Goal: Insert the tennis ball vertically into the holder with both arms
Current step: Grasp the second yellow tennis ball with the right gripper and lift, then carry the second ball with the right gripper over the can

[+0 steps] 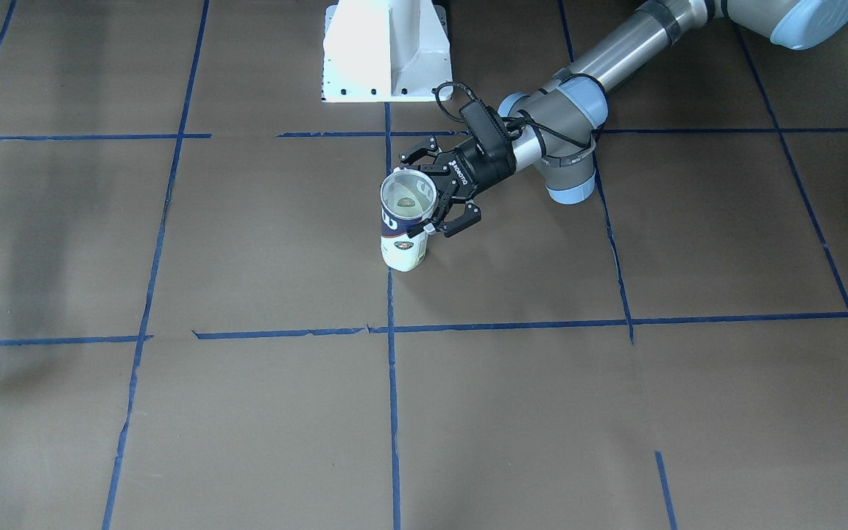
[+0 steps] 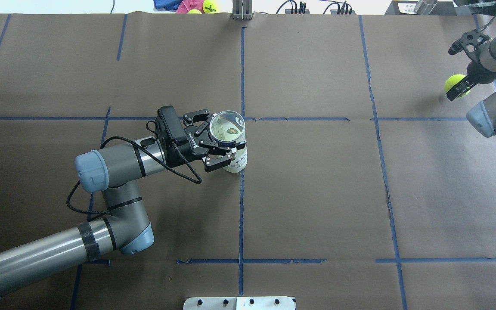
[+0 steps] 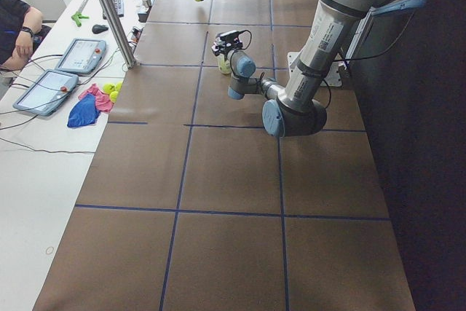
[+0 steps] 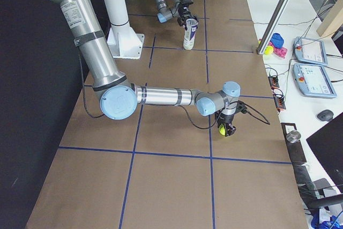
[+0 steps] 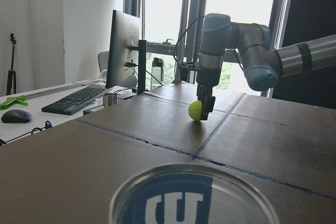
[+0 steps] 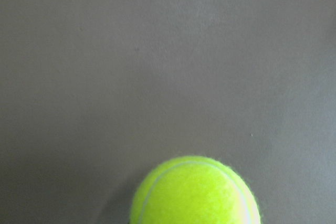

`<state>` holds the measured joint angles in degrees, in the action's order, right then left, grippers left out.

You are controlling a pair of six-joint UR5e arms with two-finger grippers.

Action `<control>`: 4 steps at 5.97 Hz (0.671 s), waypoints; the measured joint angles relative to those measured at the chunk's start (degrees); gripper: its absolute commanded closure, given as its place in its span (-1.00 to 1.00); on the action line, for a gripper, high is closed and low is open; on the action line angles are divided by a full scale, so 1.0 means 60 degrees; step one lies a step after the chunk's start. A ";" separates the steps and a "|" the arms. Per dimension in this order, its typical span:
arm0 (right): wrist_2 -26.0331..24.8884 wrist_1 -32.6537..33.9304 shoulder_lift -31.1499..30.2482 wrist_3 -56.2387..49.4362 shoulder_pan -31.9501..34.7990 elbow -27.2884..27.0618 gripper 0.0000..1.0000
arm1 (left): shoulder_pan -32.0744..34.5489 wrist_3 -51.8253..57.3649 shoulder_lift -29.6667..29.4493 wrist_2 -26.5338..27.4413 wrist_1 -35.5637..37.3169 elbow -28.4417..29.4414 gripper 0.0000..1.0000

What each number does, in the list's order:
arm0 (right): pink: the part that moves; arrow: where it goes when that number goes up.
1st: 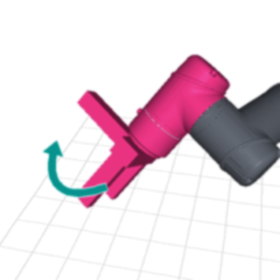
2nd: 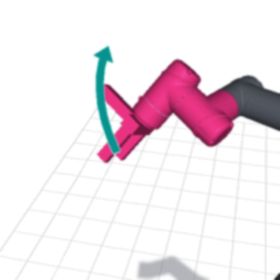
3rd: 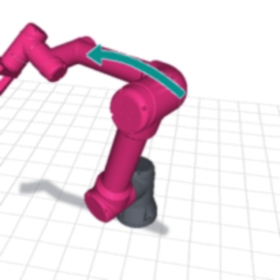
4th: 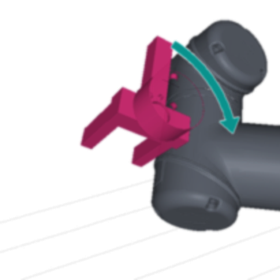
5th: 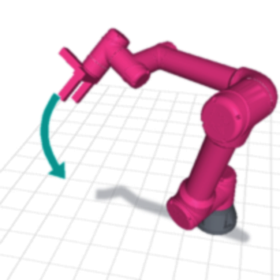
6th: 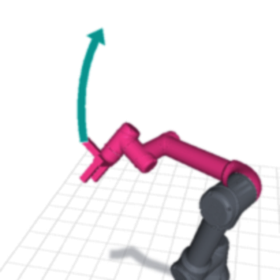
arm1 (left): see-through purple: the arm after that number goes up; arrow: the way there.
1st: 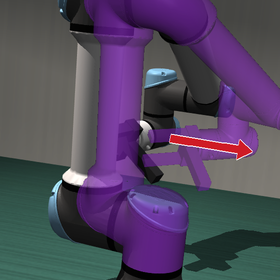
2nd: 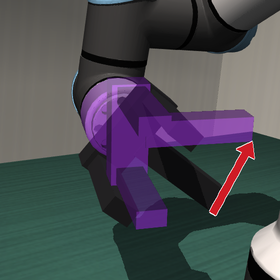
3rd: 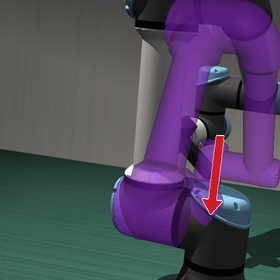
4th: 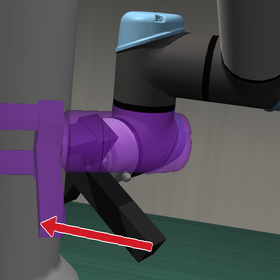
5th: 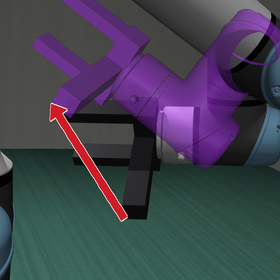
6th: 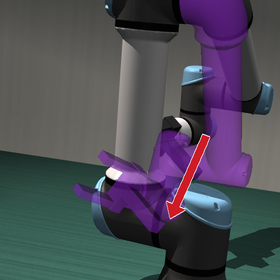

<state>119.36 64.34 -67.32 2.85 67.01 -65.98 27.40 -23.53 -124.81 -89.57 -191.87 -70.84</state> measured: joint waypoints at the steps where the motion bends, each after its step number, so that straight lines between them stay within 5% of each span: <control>1: 0.0354 0.0047 0.0011 0.0790 0.0028 -0.0636 1.00 | -0.0008 -0.0003 0.0000 -0.0003 0.0000 0.0000 -0.64; 3: 0.1036 0.1095 0.0010 0.3125 -0.0124 -0.2891 1.00 | -0.0012 -0.0004 -0.0010 -0.0002 0.0000 -0.0004 -0.64; 4: 0.1089 0.2581 0.0166 0.4212 -0.0505 -0.4462 1.00 | -0.0012 -0.0004 -0.0014 -0.0004 0.0001 -0.0011 -0.64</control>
<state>125.90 79.82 -66.32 28.12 63.97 -92.76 27.33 -23.55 -124.89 -89.59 -191.86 -70.90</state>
